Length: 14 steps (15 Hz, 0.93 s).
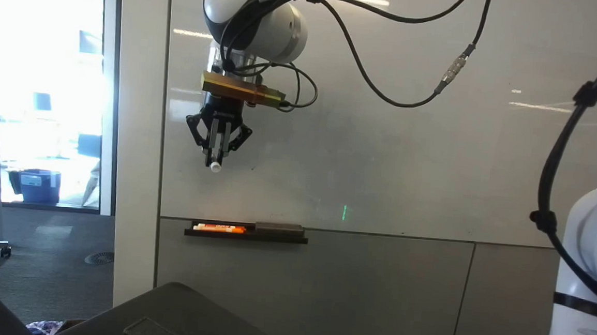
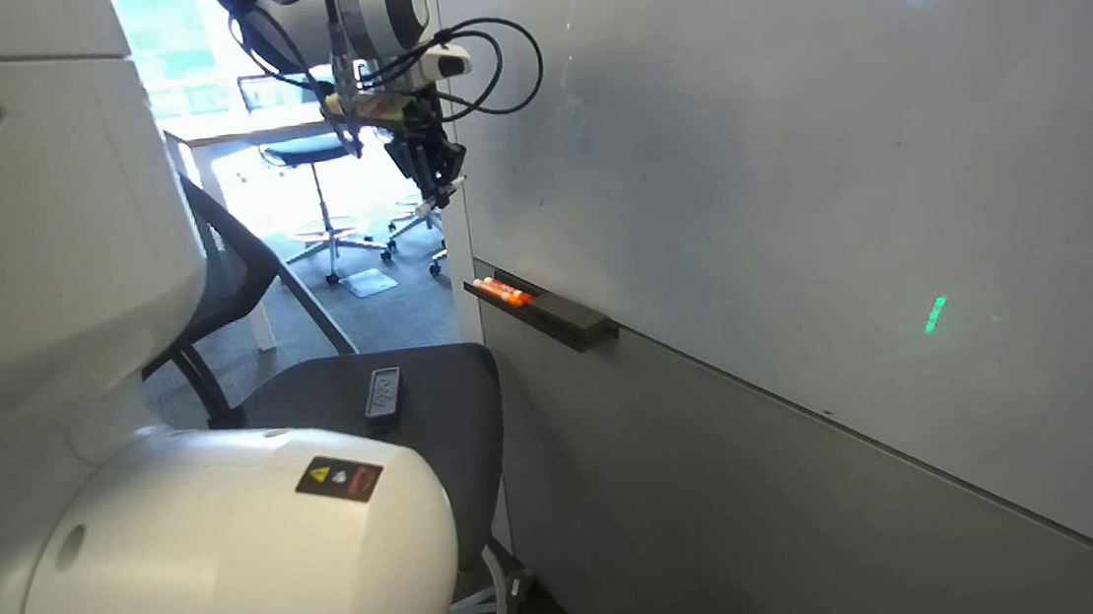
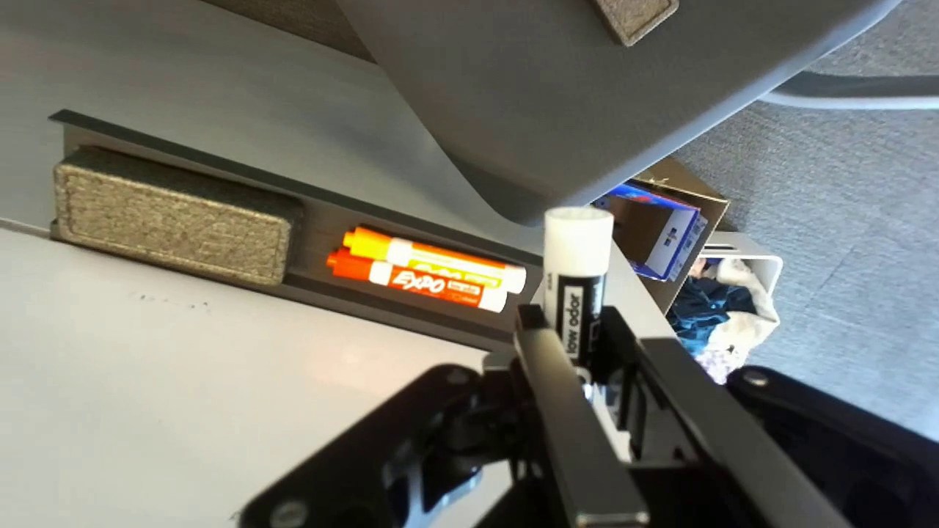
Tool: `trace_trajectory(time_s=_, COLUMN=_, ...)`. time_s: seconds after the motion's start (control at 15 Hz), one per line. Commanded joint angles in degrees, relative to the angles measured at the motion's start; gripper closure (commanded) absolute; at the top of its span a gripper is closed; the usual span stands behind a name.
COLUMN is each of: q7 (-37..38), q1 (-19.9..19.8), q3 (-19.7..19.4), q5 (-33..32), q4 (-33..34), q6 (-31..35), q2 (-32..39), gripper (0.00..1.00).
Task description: Lift the white board eraser from the chair, use it to erase the white board, put it back on the chair and the get the marker from the chair us it to draw on the white board
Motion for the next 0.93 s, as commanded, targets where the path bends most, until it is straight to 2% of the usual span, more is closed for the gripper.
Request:
trace_trajectory(time_s=0.0, q7=0.8, q1=-0.3, q3=-0.8, q5=-1.5, q4=4.9, q6=-2.1, q2=2.1, gripper=0.91)
trace_trajectory(time_s=0.53, q7=2.8, q1=-0.7, q3=-3.1, q5=-3.9, q4=10.1, q6=-2.4, q2=5.2, gripper=0.91)
trace_trajectory(time_s=0.87, q7=4.8, q1=-0.8, q3=-3.9, q5=-4.1, q4=8.7, q6=-2.4, q2=3.4, gripper=0.91)
